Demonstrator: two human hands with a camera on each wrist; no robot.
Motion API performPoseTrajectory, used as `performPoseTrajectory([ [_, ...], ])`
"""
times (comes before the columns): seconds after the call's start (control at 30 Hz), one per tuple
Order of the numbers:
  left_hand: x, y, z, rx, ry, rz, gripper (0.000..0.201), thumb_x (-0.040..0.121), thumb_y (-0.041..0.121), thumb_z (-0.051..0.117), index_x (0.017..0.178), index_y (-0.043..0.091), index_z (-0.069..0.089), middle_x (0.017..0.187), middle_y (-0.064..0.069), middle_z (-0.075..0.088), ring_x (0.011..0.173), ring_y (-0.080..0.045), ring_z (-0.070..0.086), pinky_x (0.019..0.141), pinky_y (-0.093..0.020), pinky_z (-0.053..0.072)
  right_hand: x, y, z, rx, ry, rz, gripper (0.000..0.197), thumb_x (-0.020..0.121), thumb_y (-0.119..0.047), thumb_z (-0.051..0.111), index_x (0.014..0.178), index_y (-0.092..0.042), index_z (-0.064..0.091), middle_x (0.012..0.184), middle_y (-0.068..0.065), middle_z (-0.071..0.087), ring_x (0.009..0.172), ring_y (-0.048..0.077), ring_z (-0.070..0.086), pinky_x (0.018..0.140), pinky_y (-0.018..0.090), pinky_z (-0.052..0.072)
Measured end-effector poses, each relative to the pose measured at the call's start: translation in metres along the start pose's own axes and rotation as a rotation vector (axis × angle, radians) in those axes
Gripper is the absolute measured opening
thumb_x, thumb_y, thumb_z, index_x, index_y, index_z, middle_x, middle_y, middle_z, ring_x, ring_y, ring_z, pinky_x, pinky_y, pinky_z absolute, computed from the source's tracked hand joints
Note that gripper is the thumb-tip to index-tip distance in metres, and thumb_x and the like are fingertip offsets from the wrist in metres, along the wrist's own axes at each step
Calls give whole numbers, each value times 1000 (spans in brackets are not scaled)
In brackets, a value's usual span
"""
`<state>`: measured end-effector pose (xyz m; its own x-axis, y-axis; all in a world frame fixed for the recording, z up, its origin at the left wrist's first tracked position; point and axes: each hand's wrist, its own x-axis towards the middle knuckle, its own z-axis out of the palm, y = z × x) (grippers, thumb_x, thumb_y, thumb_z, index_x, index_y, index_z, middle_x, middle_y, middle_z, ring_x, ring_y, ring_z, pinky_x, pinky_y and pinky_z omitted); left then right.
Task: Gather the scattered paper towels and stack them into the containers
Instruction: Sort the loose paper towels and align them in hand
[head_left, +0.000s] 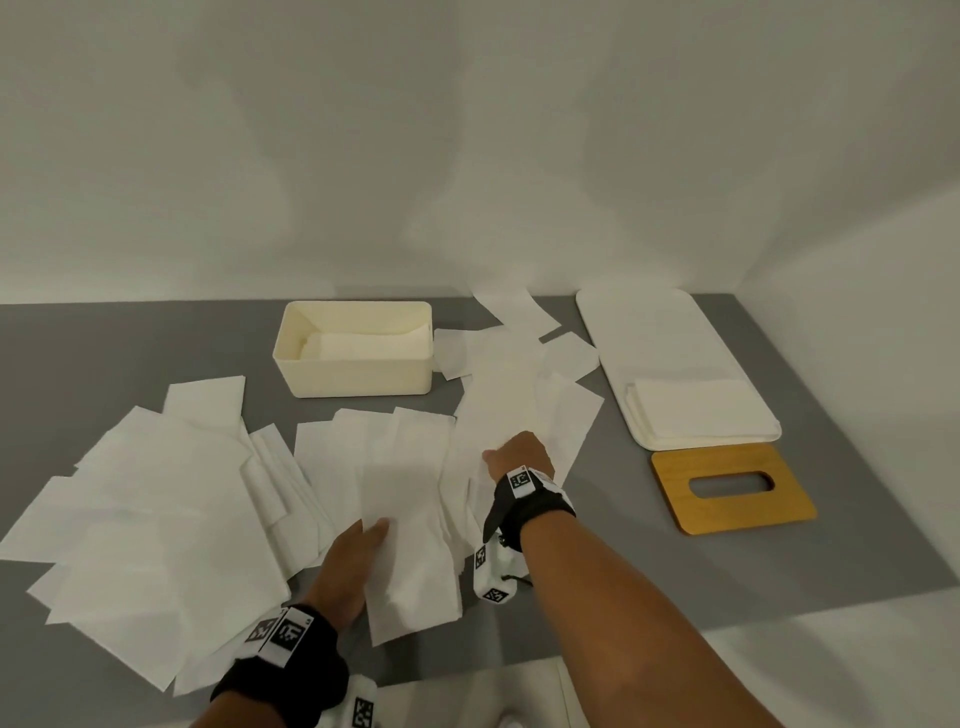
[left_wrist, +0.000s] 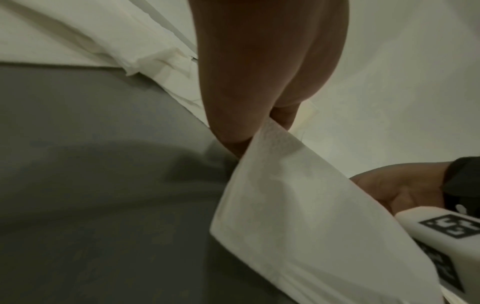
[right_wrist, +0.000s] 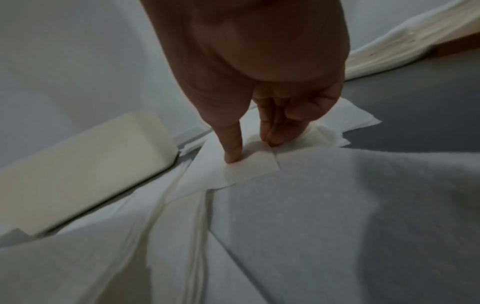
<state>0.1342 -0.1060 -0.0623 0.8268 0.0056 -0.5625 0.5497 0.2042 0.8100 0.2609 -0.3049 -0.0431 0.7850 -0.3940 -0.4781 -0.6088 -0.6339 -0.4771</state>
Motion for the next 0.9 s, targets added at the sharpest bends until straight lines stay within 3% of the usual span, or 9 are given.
performPoseTrajectory([
  [0.1, 4, 3, -3, -2, 11, -24, 30, 101, 22, 45, 121, 3, 57, 114, -18, 67, 98, -31, 64, 77, -35, 53, 9, 0, 5, 12, -6, 11, 25, 80, -17, 66, 63, -11, 49, 87, 9, 67, 71, 27, 57, 67, 28, 50],
  [0.17, 5, 6, -4, 2, 16, -49, 34, 101, 23, 46, 125, 1, 56, 117, -20, 66, 103, -36, 63, 86, -42, 52, 9, 0, 5, -6, 9, 37, 14, 80, -19, 65, 76, -10, 56, 97, 9, 64, 82, 27, 60, 77, 31, 52],
  [0.27, 7, 9, -2, 11, -3, -65, 33, 101, 25, 46, 124, 3, 55, 116, -19, 66, 104, -36, 63, 83, -40, 53, 11, 5, 8, -132, 107, 41, 43, 82, -29, 66, 116, -11, 47, 121, 9, 47, 111, 28, 52, 92, 39, 44],
  [0.37, 9, 10, 4, 47, -34, -48, 33, 101, 25, 44, 124, 4, 55, 118, -18, 65, 104, -33, 63, 79, -34, 52, 18, 9, 9, -95, 111, 38, 36, 81, -26, 64, 113, -11, 54, 120, 8, 54, 108, 29, 56, 93, 39, 47],
  [0.5, 8, 12, 14, 70, -42, -46, 28, 102, 22, 43, 119, 5, 56, 113, -14, 66, 94, -24, 64, 70, -25, 50, 25, 16, 0, 92, 31, 27, 30, 83, -19, 60, 110, -7, 62, 109, 9, 64, 103, 29, 62, 74, 27, 43],
  [0.6, 11, 10, 16, 33, -22, -77, 30, 101, 23, 45, 122, 3, 56, 114, -17, 66, 99, -30, 63, 79, -34, 52, 21, 12, -9, 212, -52, -29, 7, 83, -13, 59, 87, -9, 56, 97, 11, 60, 97, 32, 60, 73, 28, 43],
  [0.67, 13, 9, 16, 18, -3, -102, 31, 101, 23, 45, 123, 3, 55, 116, -18, 65, 104, -33, 62, 89, -41, 50, 14, 14, -10, 421, -102, -64, 12, 82, -6, 54, 72, -9, 47, 84, 8, 56, 84, 28, 55, 69, 30, 45],
  [0.8, 12, 10, 18, -10, 39, -136, 35, 102, 27, 45, 123, 2, 56, 120, -17, 64, 110, -33, 60, 102, -47, 45, -26, 39, -16, 789, -378, 26, 16, 85, 7, 54, 85, -9, 57, 83, 10, 58, 66, 18, 54, 46, 20, 40],
  [0.9, 8, 12, 21, -8, 63, -146, 38, 102, 31, 43, 124, 2, 56, 121, -17, 63, 113, -33, 59, 104, -48, 44, -55, 63, -12, 789, -609, 16, 20, 86, 6, 56, 98, -10, 59, 91, 8, 63, 69, 16, 55, 44, 16, 40],
])
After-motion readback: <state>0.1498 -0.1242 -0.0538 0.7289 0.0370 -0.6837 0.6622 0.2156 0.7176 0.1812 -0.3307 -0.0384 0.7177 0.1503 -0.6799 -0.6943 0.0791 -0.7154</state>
